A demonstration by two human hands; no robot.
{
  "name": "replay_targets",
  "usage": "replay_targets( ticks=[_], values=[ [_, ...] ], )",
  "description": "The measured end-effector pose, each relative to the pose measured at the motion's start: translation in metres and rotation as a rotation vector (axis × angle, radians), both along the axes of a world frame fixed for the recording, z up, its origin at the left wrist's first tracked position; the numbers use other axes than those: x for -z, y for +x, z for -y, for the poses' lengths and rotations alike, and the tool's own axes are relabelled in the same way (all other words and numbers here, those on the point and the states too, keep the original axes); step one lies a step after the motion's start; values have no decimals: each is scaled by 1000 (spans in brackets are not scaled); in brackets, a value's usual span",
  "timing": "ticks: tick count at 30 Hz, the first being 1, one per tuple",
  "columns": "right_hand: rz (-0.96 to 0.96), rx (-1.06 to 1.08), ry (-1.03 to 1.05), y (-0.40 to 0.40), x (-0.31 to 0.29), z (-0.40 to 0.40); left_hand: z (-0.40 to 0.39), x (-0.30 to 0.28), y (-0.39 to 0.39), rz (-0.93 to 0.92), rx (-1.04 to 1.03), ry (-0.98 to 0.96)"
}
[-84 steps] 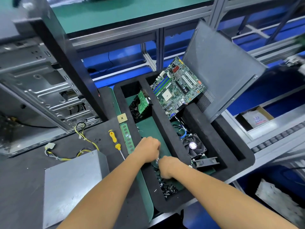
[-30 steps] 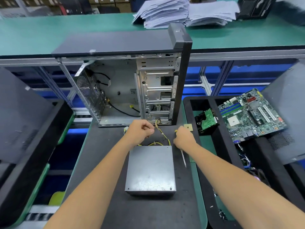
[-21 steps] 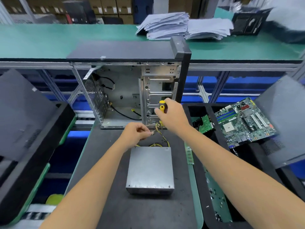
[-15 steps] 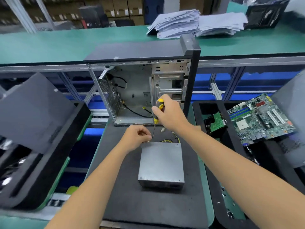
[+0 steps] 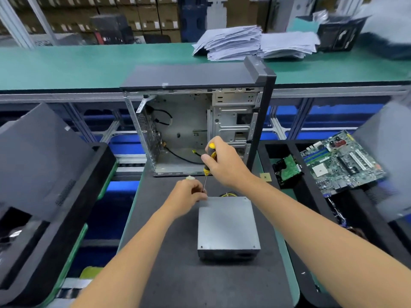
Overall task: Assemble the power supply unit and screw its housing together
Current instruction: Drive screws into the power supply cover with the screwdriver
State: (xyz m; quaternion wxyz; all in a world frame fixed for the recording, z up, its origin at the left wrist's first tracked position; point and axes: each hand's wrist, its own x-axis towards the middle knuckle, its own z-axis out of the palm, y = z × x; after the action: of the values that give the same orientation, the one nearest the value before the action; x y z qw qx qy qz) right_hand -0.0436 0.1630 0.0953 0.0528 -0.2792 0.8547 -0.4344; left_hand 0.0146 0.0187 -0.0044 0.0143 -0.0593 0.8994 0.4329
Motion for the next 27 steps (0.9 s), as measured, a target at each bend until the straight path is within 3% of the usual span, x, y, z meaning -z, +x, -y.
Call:
replay_targets(
  ticks=[9, 27],
  values=[
    [-3, -22, 43, 6, -7, 5, 1, -2, 1, -28, 87, -129],
    [-114, -63, 133, -2, -5, 4, -5, 4, -5, -53, 118, -141]
  ],
)
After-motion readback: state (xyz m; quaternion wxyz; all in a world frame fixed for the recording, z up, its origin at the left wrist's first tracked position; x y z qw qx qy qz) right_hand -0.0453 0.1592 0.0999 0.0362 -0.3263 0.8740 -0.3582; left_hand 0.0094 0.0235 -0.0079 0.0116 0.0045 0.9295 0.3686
